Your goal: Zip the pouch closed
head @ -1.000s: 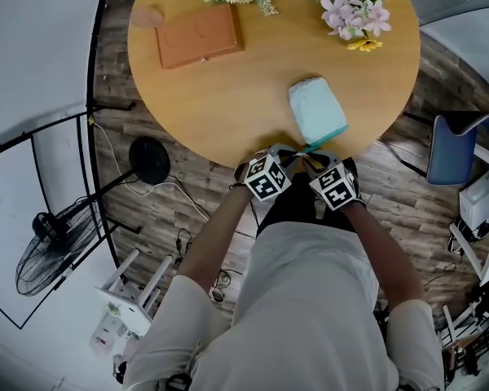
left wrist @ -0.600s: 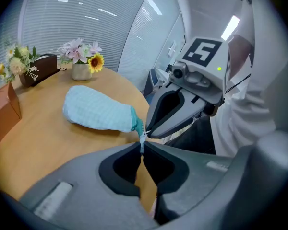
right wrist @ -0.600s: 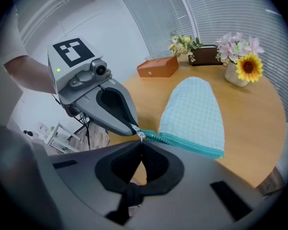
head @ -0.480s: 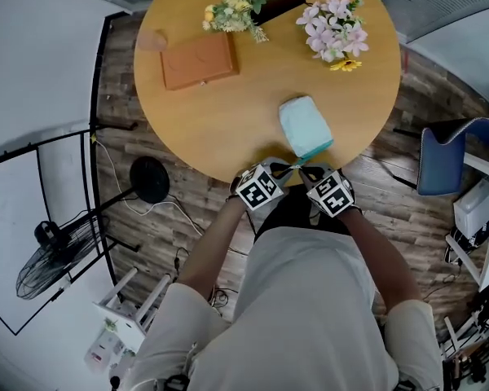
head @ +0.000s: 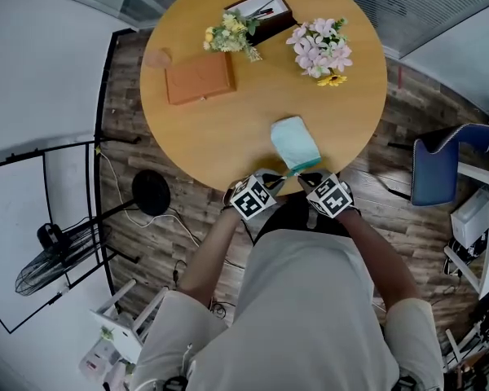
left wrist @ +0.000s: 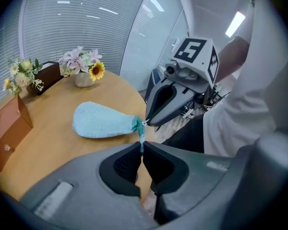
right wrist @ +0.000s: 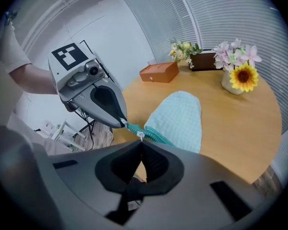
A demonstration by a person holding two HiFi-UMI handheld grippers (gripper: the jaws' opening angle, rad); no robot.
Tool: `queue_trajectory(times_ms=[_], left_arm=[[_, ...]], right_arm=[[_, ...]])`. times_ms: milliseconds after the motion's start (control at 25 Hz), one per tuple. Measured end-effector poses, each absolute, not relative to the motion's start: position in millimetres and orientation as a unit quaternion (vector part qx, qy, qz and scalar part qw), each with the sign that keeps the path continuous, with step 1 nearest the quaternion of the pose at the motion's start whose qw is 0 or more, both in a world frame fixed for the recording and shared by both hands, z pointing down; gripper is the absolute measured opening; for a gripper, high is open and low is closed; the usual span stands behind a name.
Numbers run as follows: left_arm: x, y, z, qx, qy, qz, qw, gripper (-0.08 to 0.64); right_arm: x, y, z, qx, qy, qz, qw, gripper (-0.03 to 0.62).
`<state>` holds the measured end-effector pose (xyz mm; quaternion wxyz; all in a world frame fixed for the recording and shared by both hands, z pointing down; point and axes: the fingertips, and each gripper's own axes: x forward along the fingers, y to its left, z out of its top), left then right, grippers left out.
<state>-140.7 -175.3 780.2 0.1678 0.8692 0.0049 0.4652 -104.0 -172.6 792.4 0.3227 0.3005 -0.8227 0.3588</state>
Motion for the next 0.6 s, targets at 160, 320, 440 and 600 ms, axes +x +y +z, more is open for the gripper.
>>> queue_trajectory(times_ms=[160,320,440,600], left_arm=[[-138.9,-175.7,769.6,0.872,-0.013,0.460,0.167,0.026],[-143.7,-178.2,761.3,0.869,-0.040,0.461,0.175,0.026],[-146.6,-182.4,752.9,0.869,-0.069,0.453,0.185,0.026],[-151.8,-187.8,744.9,0.868,-0.119,0.433,0.212,0.026]], right_arm=[[-93.7,-173.8,786.1,0.308,-0.822,0.361,0.315,0.003],[-74.7,-175.2,780.7,0.310,-0.823,0.346,0.328,0.002],[-56.0,-179.2,774.3,0.316,-0.824,0.338,0.328,0.003],[-34.4,-182.2,765.8,0.321,-0.827,0.325,0.329,0.003]])
